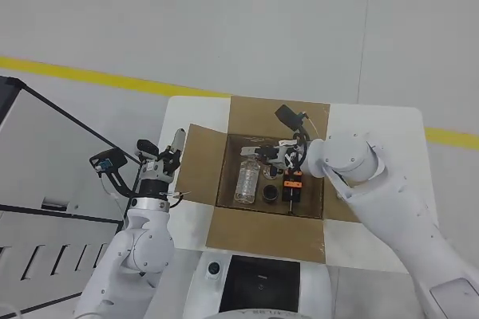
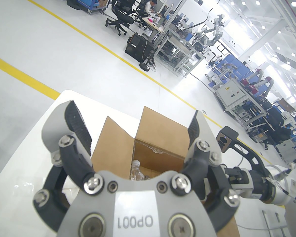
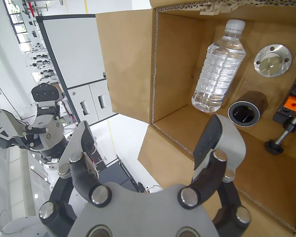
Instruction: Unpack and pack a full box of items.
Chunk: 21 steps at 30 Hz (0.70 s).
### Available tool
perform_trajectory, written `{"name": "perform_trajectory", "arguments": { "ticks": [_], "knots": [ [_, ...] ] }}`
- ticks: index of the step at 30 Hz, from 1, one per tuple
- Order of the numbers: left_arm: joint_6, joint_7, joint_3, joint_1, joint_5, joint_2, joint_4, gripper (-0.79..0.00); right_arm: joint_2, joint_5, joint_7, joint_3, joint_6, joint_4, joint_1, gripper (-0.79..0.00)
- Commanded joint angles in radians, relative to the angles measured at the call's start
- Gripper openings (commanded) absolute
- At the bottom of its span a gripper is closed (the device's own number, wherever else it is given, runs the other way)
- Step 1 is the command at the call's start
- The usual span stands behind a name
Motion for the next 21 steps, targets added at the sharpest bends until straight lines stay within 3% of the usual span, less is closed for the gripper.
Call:
{"name": "perform_trajectory", "arguments": {
  "ticks": [1,5,9,11,17,21],
  "knots": [
    [0.0,0.0,0.0,0.0,0.0,0.0,0.0,0.0,0.0,0.0,0.0,-0.001,0.0,0.0,0.0,0.0],
    [0.0,0.0,0.0,0.0,0.0,0.0,0.0,0.0,-0.005,-0.009,-0.001,-0.022,-0.029,-0.01,0.02,0.0],
    [0.0,0.0,0.0,0.0,0.0,0.0,0.0,0.0,-0.018,-0.113,0.066,-0.112,0.107,-0.002,0.124,0.0],
    [0.0,0.0,0.0,0.0,0.0,0.0,0.0,0.0,-0.028,-0.152,0.043,-0.184,0.175,0.043,0.174,0.0],
    [0.0,0.0,0.0,0.0,0.0,0.0,0.0,0.0,-0.076,0.013,-0.073,-0.397,0.291,0.191,0.334,0.0],
    [0.0,0.0,0.0,0.0,0.0,0.0,0.0,0.0,-0.115,0.101,-0.089,-0.538,0.306,0.239,0.421,0.0]
  ]
}}
